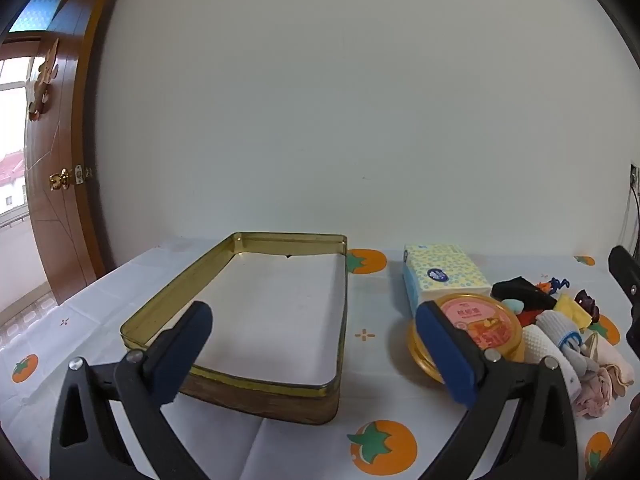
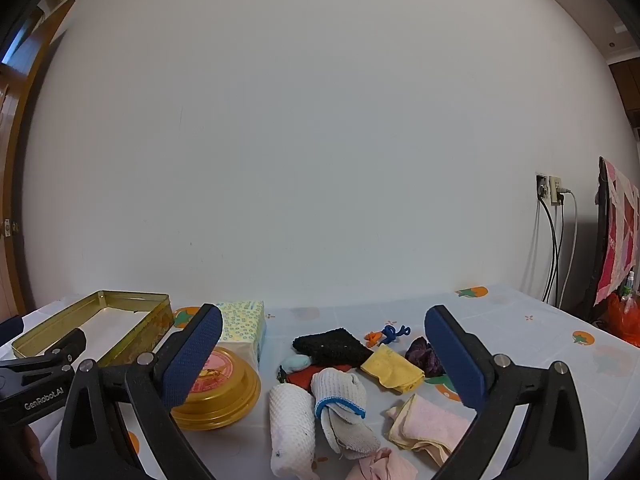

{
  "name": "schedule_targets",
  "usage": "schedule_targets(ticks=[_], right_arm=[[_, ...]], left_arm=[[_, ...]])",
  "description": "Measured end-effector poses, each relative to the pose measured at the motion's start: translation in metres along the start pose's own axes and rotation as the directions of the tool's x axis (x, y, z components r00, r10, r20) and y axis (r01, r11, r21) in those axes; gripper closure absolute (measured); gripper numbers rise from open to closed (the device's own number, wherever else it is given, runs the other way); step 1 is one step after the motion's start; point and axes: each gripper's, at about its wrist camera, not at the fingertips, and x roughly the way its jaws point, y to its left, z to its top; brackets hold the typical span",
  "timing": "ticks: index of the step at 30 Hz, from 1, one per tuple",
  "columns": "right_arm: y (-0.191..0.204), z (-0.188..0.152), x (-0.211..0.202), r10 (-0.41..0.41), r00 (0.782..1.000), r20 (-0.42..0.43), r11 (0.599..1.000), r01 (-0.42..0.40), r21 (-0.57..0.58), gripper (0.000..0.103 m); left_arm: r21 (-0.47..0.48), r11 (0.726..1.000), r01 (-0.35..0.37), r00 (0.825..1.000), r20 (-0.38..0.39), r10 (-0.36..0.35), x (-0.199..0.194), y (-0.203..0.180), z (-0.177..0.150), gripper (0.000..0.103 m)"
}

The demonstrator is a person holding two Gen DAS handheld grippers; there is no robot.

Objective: Organize soft objects

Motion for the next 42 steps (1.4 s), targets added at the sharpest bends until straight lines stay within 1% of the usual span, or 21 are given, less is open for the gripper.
schedule_targets(ticks=[2,8,16,42], right_arm=[[0.0001,0.0,0.0003,0.0,1.0,-0.001,1.0,0.0,0.0,0.0],[0.0001,-0.0001,0.0006,0.0,1.0,-0.002,1.0,0.0,-0.001,0.0],[0.0001,-0.0002,0.0008,0.0,1.0,-0.002,1.0,0.0,-0.001,0.0],[-0.0003,0.0004,-0.0001,0.0,1.0,0.0,1.0,0.0,0.001,0.0]], left_arm=[[0.002,1.0,-0.001,1.0,0.002,0.001,0.0017,-0.0065,-0.0032,0.0],[0.0,1.0,-0.004,1.0,0.006,0.004,0.0003,-0.0088,-0.0032,0.0],[-0.005,1.0,0.001,1.0,0.005,-0.001,-0.0046,-0.003,-0.0009,0.0],[-0.007,1.0,0.002,1.0,0.006,-0.002,-0.0052,-0.0021,0.0003,0.0]])
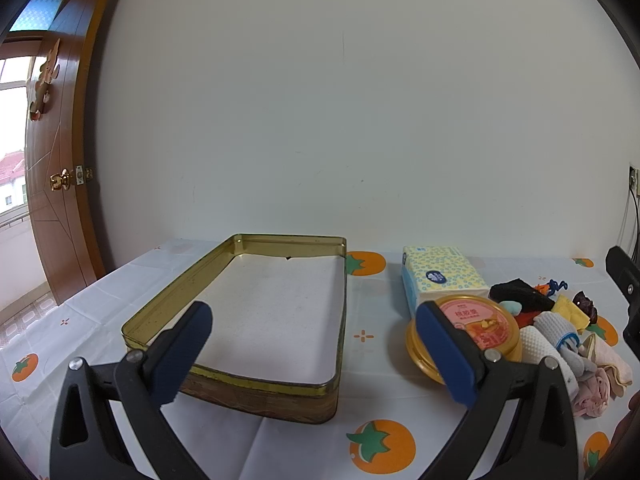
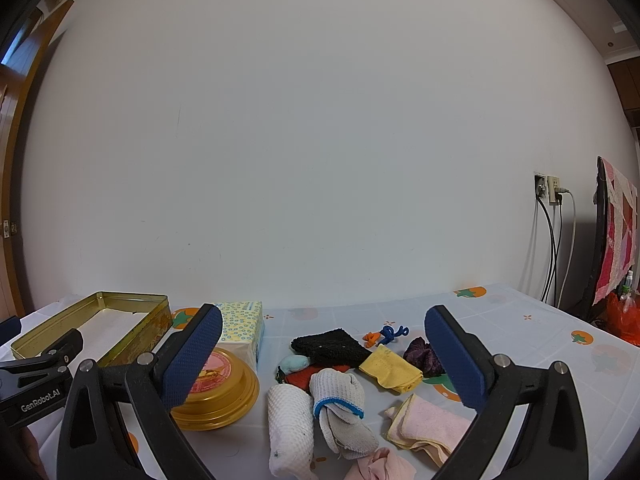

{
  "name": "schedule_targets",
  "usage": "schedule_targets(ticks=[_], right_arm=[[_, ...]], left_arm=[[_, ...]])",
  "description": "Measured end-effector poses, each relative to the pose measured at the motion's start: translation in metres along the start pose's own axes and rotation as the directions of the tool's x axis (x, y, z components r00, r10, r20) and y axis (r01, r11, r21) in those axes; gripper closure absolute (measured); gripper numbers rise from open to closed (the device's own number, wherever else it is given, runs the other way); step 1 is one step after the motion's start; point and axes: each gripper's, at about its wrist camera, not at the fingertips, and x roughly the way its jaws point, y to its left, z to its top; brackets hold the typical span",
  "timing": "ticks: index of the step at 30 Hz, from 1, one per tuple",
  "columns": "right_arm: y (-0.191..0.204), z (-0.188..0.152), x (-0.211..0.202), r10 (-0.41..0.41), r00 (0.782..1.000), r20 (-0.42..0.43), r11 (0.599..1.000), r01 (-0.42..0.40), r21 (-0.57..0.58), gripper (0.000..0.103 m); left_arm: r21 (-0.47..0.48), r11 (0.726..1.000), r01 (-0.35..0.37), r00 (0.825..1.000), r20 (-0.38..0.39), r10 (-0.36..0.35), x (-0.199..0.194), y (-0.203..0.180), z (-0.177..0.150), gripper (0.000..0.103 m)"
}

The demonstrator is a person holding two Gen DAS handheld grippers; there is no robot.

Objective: Organize soft objects

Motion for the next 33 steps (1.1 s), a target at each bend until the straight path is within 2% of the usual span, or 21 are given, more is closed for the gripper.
schedule_targets(ticks=[33], right_arm=[[-0.0057,-0.0043,0.0013,-0.006,1.0,-0.008,1.0,0.006,0.011,0.001]], left_arm=[[-0.001,1.0,0.002,1.0,0.002,-0.002,-0.0004,0.0008,-0.0003,0.0]])
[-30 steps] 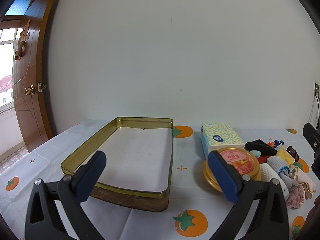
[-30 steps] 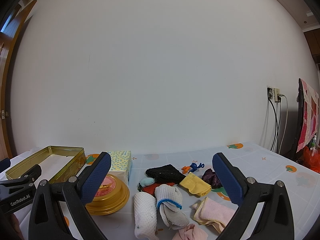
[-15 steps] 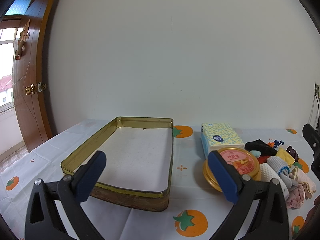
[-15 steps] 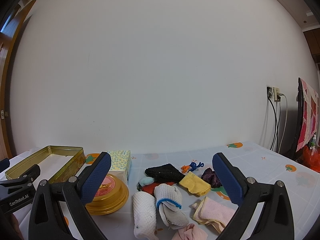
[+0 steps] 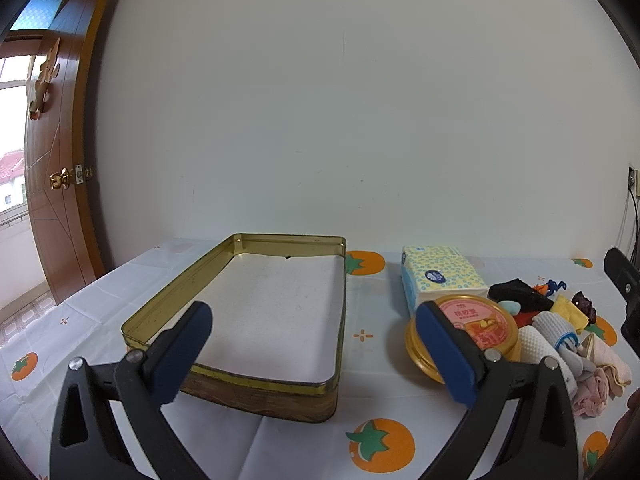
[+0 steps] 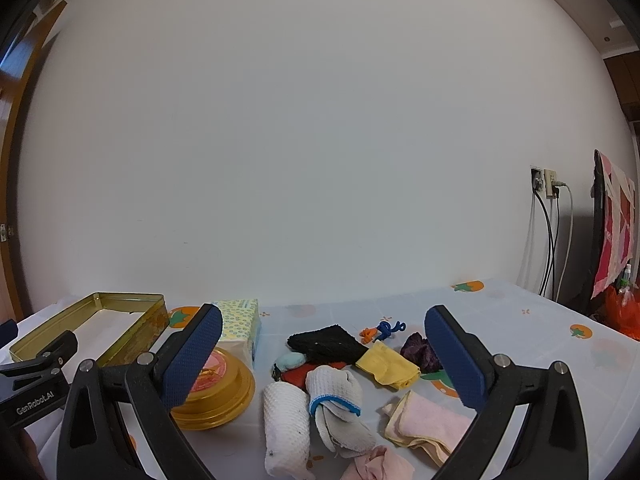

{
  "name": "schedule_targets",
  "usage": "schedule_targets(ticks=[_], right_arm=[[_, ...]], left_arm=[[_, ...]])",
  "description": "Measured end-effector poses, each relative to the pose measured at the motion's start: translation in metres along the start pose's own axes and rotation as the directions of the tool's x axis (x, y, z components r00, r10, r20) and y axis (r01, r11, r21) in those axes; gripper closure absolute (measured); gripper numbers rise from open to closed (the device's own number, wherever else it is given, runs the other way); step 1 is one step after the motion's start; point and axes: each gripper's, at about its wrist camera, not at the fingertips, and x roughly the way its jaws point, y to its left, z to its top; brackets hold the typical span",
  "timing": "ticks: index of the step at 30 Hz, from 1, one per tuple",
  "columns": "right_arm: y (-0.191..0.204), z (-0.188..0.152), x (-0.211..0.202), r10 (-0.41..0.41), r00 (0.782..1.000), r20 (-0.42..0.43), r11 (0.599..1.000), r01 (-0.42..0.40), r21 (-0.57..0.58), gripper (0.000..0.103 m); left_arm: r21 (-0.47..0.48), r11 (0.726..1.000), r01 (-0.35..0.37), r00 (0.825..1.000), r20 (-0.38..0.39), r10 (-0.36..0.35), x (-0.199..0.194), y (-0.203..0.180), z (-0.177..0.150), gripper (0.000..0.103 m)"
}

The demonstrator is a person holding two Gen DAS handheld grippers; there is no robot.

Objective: Organize soft objects
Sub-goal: 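Grasp the white knit sock with the left tool while the right tool grasps a pink cloth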

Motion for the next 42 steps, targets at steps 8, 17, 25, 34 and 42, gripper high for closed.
schedule_targets(ticks=[8,17,25,34,42], right_arm=[[-0.001,0.002,0.0,-0.002,1.0,0.003,1.0,0.002,0.01,0.0],[-0.035,0.009,-0.014,-0.039,0.999,0.017,0.999,0.039,-0.008,0.001],[-0.131,0.006,-0.023,-0.051,0.996,-0.077,0.997,0.046,-0.054,0.001],[-0.177,-0.003,0.003,0.111,0.925,-0.364,0.992,-0.083,0.094,0.054],[-0.149,-0.029,0.024,0.269,0.812,-0.518,0.96,-0.269,0.076,0.054]], left_arm=[[0.006,1.0,0.005,1.0,-0.001,-0.005,0.001,-0.003,0.0,0.0],[0.037,0.994,0.105,0.994,0.003,-0.106,-0.003,-0.011,-0.001,0.0],[0.071,0.962,0.264,0.962,-0.096,-0.257,-0.016,-0.042,-0.009,0.0],[0.041,0.897,0.44,0.857,-0.318,-0.406,-0.007,-0.111,-0.021,0.01],[0.052,0.882,0.468,0.81,-0.425,-0.405,0.012,-0.149,-0.024,0.025]])
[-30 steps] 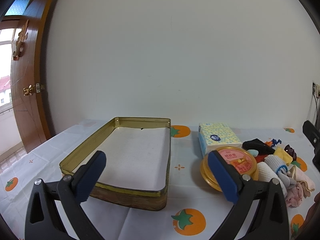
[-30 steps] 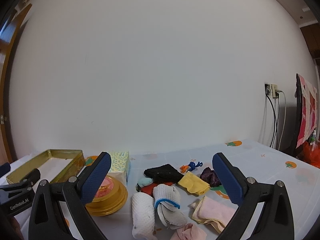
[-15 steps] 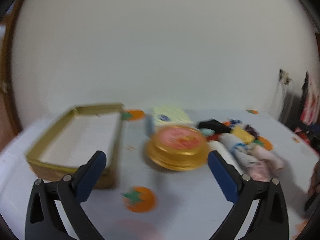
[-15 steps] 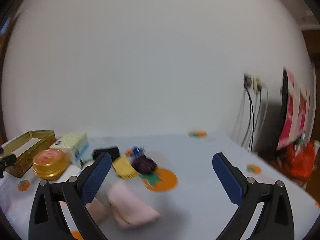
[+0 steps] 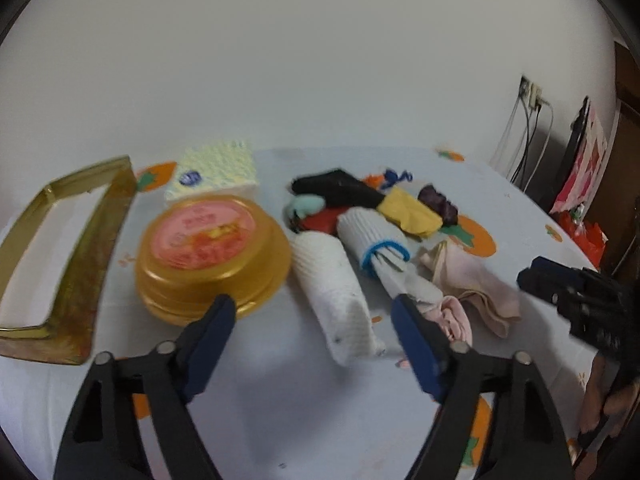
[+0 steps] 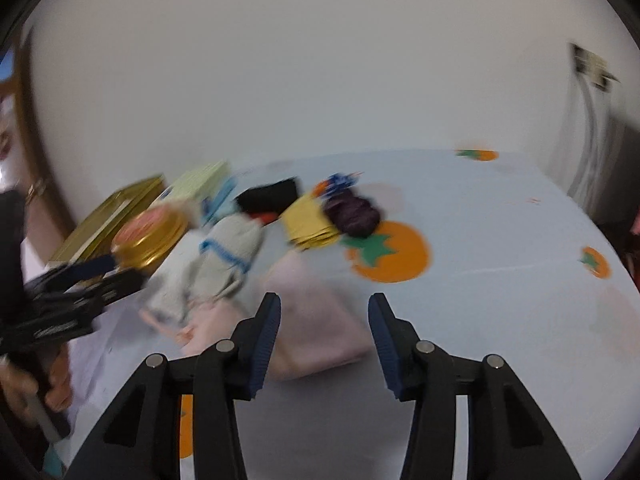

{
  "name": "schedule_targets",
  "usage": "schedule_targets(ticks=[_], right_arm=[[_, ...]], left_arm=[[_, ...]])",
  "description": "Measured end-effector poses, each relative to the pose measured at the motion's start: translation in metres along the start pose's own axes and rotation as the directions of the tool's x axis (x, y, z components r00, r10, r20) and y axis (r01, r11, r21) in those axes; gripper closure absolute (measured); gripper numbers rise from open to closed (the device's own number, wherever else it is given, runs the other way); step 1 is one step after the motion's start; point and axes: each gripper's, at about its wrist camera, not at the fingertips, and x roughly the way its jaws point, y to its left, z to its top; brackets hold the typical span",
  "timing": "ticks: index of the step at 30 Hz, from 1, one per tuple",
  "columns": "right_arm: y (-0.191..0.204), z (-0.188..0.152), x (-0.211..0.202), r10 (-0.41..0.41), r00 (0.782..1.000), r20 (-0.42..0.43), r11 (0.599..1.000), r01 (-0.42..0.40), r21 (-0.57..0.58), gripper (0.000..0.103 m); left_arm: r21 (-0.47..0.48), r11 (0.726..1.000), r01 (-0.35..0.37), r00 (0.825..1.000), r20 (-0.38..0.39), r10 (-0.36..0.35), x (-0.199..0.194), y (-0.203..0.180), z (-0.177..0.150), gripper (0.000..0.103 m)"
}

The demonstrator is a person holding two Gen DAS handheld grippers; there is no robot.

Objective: Organize soft objects
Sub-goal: 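Grasp the white knit sock with the left tool while the right tool grasps a pink cloth, then carry the white sock and pink cloth over the gold tray with both tools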

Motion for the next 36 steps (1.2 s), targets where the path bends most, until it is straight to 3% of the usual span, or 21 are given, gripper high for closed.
schedule_targets(ticks=[3,9,10,11,13,14,16,19,23,27,31,36], right_arm=[[0.016,0.003,0.019,-0.046,0.997,-0.057,0.997,0.042,-0.072,0.054],[0.017,0.009,0.055,-0.059,0.98,-0.188,0.994,0.04,-0.105,0.054],[0.017,0.008,0.06,-0.059,0.975,-0.214,0.994,0.037,-0.106,0.054],[0.016,0.008,0.059,-0.065,0.975,-0.212,0.993,0.043,-0.109,0.055],[0.017,0.007,0.057,-0.069,0.976,-0.204,0.992,0.045,-0.12,0.07],[0.018,0.006,0.056,-0.072,0.977,-0.203,0.991,0.047,-0.126,0.072],[0.018,0.005,0.052,-0.081,0.979,-0.189,0.99,0.056,-0.129,0.084],[0.015,0.006,0.043,-0.073,0.986,-0.148,0.993,0.058,-0.102,0.088],[0.003,0.006,0.011,-0.013,1.0,0.012,1.0,0.013,-0.023,0.088],[0.005,0.003,-0.009,0.035,0.992,0.121,0.998,-0.04,0.038,0.088],[0.032,0.015,-0.016,0.079,0.984,0.162,0.996,-0.086,0.034,0.088],[0.08,0.042,0.009,0.213,0.964,0.16,0.968,-0.23,0.095,0.088]], left_arm=[[-0.01,1.0,-0.004,0.999,-0.04,0.004,0.012,-0.004,0.0,0.025],[0.051,0.999,-0.017,0.998,-0.066,0.021,0.023,-0.017,0.002,0.025],[0.061,0.998,-0.015,0.997,-0.077,0.02,0.028,-0.019,0.002,0.031],[0.068,0.998,-0.007,0.995,-0.097,0.014,0.033,-0.021,0.001,0.047],[0.044,0.998,0.048,0.985,-0.167,-0.04,0.045,-0.017,0.001,0.077],[0.013,0.997,0.075,0.983,-0.171,-0.072,0.046,-0.012,0.001,0.077],[-0.069,0.988,0.141,0.978,-0.143,-0.149,0.041,0.003,0.001,0.081],[-0.151,0.965,0.215,0.971,-0.074,-0.228,0.028,0.021,-0.002,0.082],[-0.062,0.964,0.258,0.966,0.045,-0.255,-0.009,0.019,-0.008,0.082],[-0.014,0.955,0.296,0.941,0.178,-0.289,-0.046,0.028,-0.009,0.082],[0.045,0.983,0.176,0.947,0.263,-0.182,-0.068,0.043,-0.005,0.082],[-0.002,1.0,0.014,0.955,0.296,-0.013,-0.077,0.091,0.006,0.082]])
